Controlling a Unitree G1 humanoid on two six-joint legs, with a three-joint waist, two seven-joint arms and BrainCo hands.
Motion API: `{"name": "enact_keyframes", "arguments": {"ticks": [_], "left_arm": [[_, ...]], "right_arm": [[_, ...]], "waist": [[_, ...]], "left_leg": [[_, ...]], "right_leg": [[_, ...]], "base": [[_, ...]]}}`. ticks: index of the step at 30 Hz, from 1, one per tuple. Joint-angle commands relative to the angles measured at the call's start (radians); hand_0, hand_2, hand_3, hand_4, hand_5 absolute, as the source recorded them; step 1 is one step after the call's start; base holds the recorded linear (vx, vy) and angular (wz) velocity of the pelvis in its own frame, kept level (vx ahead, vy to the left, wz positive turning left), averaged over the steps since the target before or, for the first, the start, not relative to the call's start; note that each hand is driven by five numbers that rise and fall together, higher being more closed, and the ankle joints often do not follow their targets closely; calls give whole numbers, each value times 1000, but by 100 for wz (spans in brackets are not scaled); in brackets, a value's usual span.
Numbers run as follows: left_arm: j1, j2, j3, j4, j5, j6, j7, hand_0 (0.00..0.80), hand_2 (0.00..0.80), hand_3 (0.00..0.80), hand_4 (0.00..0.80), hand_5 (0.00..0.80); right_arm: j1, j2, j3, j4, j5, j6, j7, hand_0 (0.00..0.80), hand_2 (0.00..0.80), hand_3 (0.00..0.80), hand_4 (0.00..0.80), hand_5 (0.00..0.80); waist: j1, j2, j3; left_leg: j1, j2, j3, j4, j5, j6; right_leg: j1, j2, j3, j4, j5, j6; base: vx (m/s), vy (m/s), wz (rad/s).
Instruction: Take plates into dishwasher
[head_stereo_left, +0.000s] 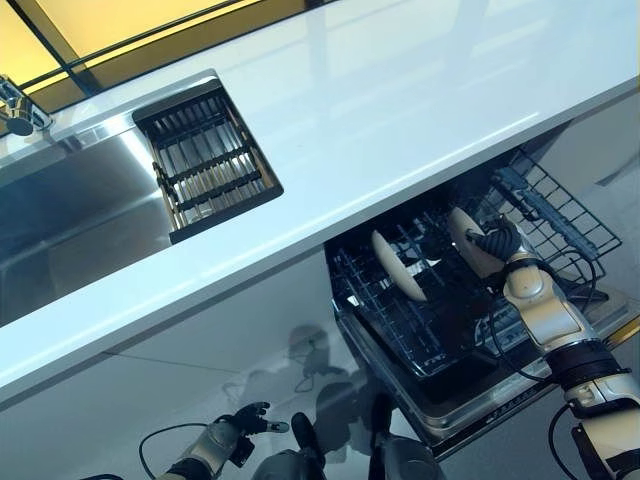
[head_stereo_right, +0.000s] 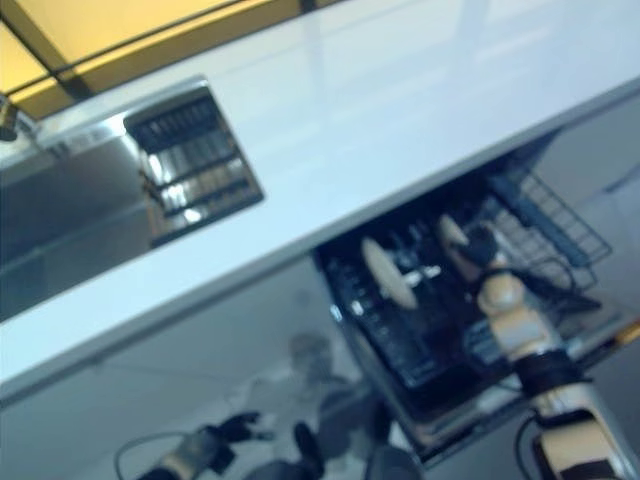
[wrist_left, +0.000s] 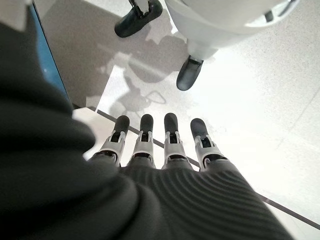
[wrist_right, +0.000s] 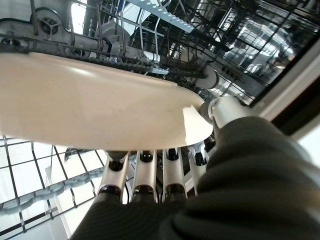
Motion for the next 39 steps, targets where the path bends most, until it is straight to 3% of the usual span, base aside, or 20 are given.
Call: {"name": "enact_keyframes", "arguments": {"ticks": [1, 20, 36, 37, 39], "left_arm": [[-45, 35, -51, -7, -20, 4, -4, 0, 0, 0, 0, 0], [-56, 37, -73, -26, -53, -10, 1, 0, 0, 0, 0, 0], [-55, 48, -66, -38, -52, -7, 2, 0, 0, 0, 0, 0], [-55, 49, -64, -38, -52, -7, 1, 0, 0, 0, 0, 0], [-53, 51, -60, -39, -52, -6, 0, 0, 0, 0, 0, 0]], "right_arm": [[-170, 0, 46, 55, -14, -9, -53, 800, 800, 800, 800, 800], [-274, 5, 91, 251, 20, 29, -92, 800, 800, 800, 800, 800], [-246, 27, 95, 283, 22, 22, -95, 800, 800, 800, 800, 800], [-243, 28, 95, 284, 22, 21, -97, 781, 781, 781, 781, 781], [-234, 32, 92, 281, 22, 16, -106, 348, 348, 348, 348, 348]], "waist": [[19, -50, 28], [48, 7, 61], [55, -5, 63], [55, -7, 63], [55, -11, 61]], "left_leg": [[-64, 50, -21, 2, -5, -48], [-75, 17, -57, -13, 3, -38], [-67, 15, -56, -14, -2, -32], [-66, 16, -56, -14, -2, -32], [-64, 17, -54, -14, -3, -33]], "right_leg": [[25, 29, -44, 102, -201, -32], [-7, 8, -63, 143, -216, -30], [-1, 10, -67, 139, -206, -24], [0, 11, -67, 138, -205, -23], [4, 13, -66, 134, -203, -23]], "base": [[4, 28, 7], [0, 35, 5], [-1, 6, 1], [0, 0, 0], [0, 0, 0]]}}
